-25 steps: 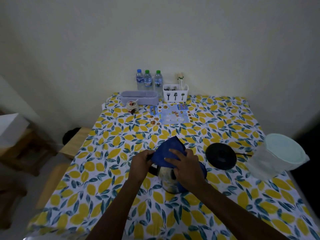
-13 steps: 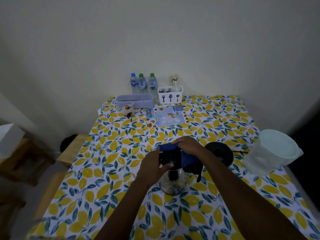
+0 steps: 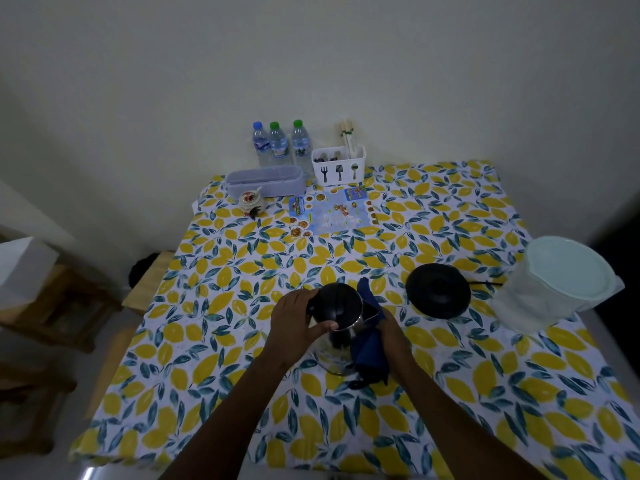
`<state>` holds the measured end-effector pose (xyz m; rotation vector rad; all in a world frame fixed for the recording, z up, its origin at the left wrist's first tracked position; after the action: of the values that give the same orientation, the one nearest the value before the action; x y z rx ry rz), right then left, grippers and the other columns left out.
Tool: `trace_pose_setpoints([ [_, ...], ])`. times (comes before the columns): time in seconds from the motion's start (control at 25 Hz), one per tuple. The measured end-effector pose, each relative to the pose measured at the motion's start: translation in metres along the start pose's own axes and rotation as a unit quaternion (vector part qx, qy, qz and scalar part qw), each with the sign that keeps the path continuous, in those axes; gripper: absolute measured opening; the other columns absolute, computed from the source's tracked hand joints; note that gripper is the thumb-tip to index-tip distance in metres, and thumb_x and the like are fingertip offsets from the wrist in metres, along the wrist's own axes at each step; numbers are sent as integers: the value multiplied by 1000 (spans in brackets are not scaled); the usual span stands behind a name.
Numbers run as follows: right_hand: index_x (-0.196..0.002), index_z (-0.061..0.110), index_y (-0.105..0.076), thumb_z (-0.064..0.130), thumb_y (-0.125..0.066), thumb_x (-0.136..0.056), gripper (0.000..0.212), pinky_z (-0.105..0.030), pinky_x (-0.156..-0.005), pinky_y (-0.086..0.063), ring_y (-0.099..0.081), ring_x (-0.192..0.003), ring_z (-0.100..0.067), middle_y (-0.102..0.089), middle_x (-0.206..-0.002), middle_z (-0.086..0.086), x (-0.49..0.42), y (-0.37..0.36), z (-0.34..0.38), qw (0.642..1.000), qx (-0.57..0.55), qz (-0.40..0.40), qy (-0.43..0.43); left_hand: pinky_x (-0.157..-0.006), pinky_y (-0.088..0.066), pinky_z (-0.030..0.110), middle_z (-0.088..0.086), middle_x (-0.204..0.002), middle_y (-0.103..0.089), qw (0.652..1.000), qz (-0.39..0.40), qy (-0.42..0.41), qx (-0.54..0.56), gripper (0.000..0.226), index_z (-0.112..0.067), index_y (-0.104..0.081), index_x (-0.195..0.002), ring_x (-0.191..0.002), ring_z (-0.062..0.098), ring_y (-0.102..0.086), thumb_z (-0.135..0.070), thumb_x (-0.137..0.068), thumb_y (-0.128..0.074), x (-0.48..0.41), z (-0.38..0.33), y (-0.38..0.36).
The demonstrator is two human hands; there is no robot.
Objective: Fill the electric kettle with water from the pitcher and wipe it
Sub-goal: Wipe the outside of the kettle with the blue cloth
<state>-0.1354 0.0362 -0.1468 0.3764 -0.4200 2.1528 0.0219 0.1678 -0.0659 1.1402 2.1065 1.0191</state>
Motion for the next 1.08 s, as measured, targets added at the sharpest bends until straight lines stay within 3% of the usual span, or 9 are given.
trace_pose_setpoints([
  [0.08,-121,27,-57,32,-54,-88,34,-47,-76,-53,-61,-86,-30,-65,-100,-14,18,-12,-14,998,23,-51,38,-98,-44,46,11,-124,-59,1000,7,4,-1,105,-11,-52,-128,-115,29,-53,-91,-63,-36,-2,0,1],
  [0.16,-132,24,-44,21,-53,-85,48,-56,-85,-50,-58,-98,-30,-58,-116,-16,46,-34,-18,988,76,-123,47,-98,-44,46,10,-124,-58,1000,18,6,3,105,-12,-52,-129,-115,28,-53,-91,-61,-39,-4,2,2],
  [0.28,-149,19,-9,31,-59,-88,80,-56,-102,-39,-30,-135,-34,-20,-155,-10,87,-81,-5,974,162,-158,31,-94,-48,45,10,-121,-59,999,35,-3,25,102,-12,-52,-127,-110,26,-56,-88,-59,-46,-6,5,4],
  [0.36,-150,16,1,39,-64,-85,95,-55,-101,-39,-19,-139,-37,-2,-158,-10,90,-102,-6,963,210,-168,29,-90,-52,46,9,-119,-59,997,53,-8,54,99,-13,-51,-126,-107,23,-58,-87,-61,-50,-9,11,6],
  [0.52,-149,11,0,40,-70,-80,103,-55,-102,-35,-26,-133,-46,-8,-155,-21,83,-101,-18,957,207,-201,-13,-93,-53,45,6,-120,-56,991,86,-2,100,93,-13,-49,-128,-109,20,-57,-78,-62,-62,-12,18,8],
  [0.68,-149,7,-2,29,-75,-78,104,-56,-102,-38,-29,-134,-44,-12,-153,-23,86,-82,-44,968,184,-172,-15,-95,-52,45,9,-123,-57,991,91,-14,102,85,-11,-48,-130,-112,23,-57,-64,-66,-68,-11,17,8],
  [0.8,-149,10,-3,23,-70,-82,95,-55,-104,-37,-28,-136,-42,-14,-155,-21,72,-62,-67,966,212,-144,-20,-97,-51,47,6,-126,-58,990,97,-28,99,82,-19,-47,-132,-115,22,-57,-65,-68,-66,-13,26,10],
  [0.92,-146,18,-10,19,-66,-86,82,-52,-105,-38,-31,-135,-40,-21,-154,-19,81,-62,-41,962,233,-140,36,-97,-50,48,3,-128,-58,991,93,-33,92,78,-25,-45,-133,-116,21,-56,-64,-69,-67,-13,34,9],
  [1.08,-149,10,-2,27,-61,-89,86,-49,-104,-37,-23,-138,-37,-6,-158,-16,86,-85,-12,950,254,-169,68,-99,-48,49,6,-129,-56,990,102,-39,89,69,-20,-44,-133,-118,24,-55,-43,-76,-75,-15,34,7],
])
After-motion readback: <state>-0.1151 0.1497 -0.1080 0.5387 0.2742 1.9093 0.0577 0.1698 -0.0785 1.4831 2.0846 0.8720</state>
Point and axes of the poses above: each hand's wrist, its own x-axis away from the middle knuckle, its own y-axis out of the back of the hand, z = x × y, the point moved 1 cm from there along -x, towards the middle knuckle
